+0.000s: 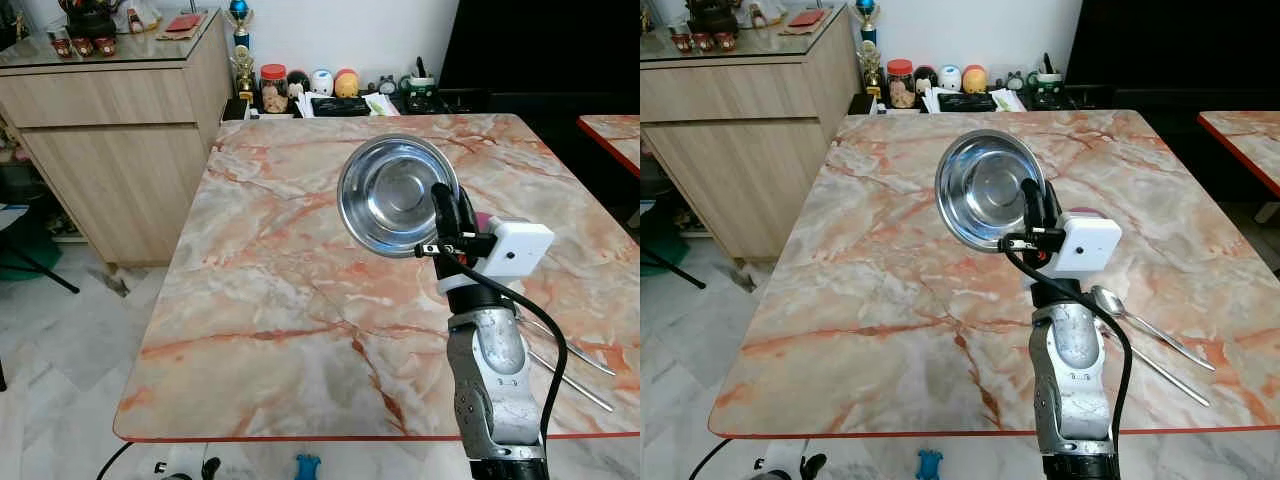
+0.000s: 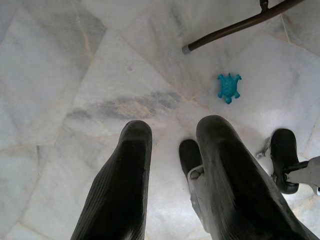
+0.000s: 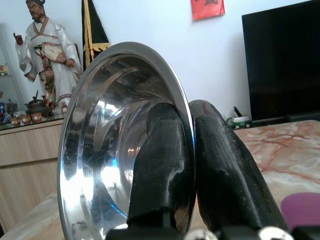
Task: Setting the table
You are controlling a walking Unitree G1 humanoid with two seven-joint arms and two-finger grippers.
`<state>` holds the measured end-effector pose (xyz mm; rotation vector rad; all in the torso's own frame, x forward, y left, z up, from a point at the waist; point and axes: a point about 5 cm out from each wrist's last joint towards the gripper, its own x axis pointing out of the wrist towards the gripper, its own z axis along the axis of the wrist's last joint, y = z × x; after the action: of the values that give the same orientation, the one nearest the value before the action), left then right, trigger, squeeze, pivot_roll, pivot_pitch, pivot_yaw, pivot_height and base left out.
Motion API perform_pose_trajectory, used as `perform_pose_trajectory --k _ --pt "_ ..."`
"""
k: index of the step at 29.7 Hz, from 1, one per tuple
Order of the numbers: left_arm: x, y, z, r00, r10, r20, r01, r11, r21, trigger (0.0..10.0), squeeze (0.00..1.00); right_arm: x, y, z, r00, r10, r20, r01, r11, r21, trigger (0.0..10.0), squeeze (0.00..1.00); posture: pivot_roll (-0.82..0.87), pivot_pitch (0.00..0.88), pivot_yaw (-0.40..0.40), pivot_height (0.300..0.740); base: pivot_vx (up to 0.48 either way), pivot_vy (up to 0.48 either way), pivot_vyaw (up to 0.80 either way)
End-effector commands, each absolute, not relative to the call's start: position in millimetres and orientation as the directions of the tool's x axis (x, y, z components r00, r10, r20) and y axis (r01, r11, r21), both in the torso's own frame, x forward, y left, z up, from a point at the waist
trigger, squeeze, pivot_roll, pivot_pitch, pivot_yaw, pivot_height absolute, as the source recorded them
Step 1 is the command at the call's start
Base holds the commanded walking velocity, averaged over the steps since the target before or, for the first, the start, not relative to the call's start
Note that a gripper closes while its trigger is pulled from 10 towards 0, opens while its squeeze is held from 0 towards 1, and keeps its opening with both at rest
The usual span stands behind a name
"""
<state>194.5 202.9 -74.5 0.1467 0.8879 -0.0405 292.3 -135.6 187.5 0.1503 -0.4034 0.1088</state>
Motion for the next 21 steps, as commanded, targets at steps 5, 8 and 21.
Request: perform_pose_trajectory --k 5,8,21 --pt "195.7 205.8 -73.3 0.636 0.03 -0.771 0.102 0.987 0.123 10.0 0.0 289.5 -131.9 194.7 0.902 0.082 0.424 -0.144 0.982 0.118 10.0 0.0 -0.04 0.0 0.002 0.74 0.0 -0.37 0.0" --pt "198.1 204.9 -72.2 0.64 0.028 -0.768 0.106 0.987 0.124 10.0 0.0 289.9 -130.9 194.1 0.906 0.084 0.415 -0.143 0.983 0.112 10.0 0.0 -0.04 0.0 0.002 0.74 0.0 -0.375 0.0" --pt "202.2 201.6 -70.5 0.652 0.025 -0.758 0.101 0.988 0.12 10.0 0.0 291.9 -130.4 196.6 0.904 0.094 0.416 -0.148 0.984 0.099 10.0 0.0 -0.03 0.0 -0.007 0.74 0.0 -0.376 0.0"
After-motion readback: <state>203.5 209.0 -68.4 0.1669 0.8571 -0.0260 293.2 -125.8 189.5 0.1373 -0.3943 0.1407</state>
